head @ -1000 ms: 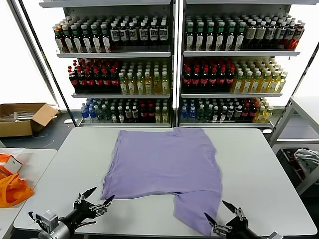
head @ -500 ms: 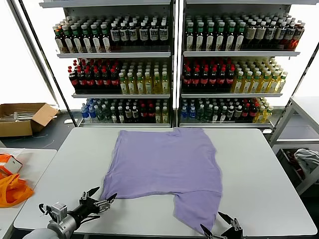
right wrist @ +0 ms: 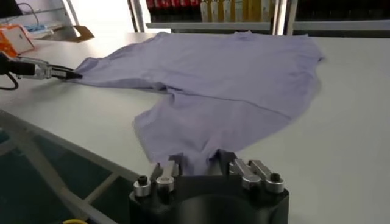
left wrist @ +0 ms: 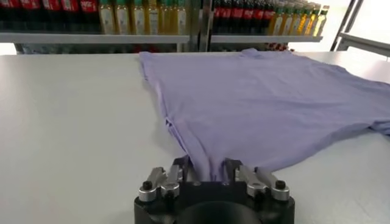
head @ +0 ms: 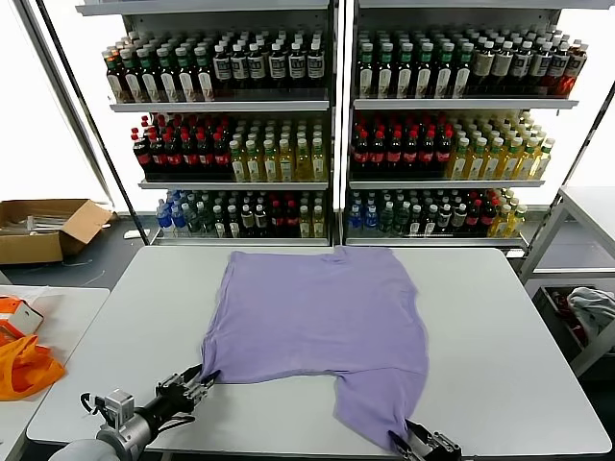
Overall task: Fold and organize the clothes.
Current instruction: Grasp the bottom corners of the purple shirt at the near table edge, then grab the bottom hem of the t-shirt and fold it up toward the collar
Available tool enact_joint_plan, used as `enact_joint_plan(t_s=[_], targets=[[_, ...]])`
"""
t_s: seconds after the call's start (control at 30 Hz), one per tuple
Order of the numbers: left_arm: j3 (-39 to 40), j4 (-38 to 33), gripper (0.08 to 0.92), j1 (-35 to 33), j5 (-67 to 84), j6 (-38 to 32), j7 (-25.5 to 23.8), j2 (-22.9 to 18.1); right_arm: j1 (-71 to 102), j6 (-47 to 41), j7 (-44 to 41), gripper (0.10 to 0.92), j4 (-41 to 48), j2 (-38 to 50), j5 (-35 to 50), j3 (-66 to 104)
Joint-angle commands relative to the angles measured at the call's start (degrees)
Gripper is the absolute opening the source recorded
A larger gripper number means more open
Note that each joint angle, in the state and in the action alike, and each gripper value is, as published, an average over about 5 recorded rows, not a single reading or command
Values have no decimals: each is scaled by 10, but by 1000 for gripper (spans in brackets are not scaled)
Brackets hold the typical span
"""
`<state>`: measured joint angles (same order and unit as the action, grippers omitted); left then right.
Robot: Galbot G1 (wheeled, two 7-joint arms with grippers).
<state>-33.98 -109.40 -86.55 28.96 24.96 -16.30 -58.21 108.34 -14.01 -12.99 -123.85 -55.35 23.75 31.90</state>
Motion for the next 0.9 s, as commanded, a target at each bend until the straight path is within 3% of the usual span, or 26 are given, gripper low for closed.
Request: enact_joint_plan(t_s=[0.03, 0.1, 0.27, 0.6, 0.9], targets=[[6, -3, 265, -3, -6, 5, 2, -2, 0, 4, 1, 162, 0, 1, -9, -1], [6, -11, 213, -8, -17, 4, 3, -4, -2, 9, 0, 121, 0, 2, -5, 3], [0, -46, 96, -29, -38, 2, 9, -13, 11, 34, -6, 106, -13, 12, 42, 19], [-31, -130, 85, -76, -63, 6, 22, -22, 105, 87, -7, 106, -71, 44, 103, 61], [-70, -167, 85, -119, -68, 15, 14, 3, 129, 102, -7, 106, -103, 33, 140, 70]])
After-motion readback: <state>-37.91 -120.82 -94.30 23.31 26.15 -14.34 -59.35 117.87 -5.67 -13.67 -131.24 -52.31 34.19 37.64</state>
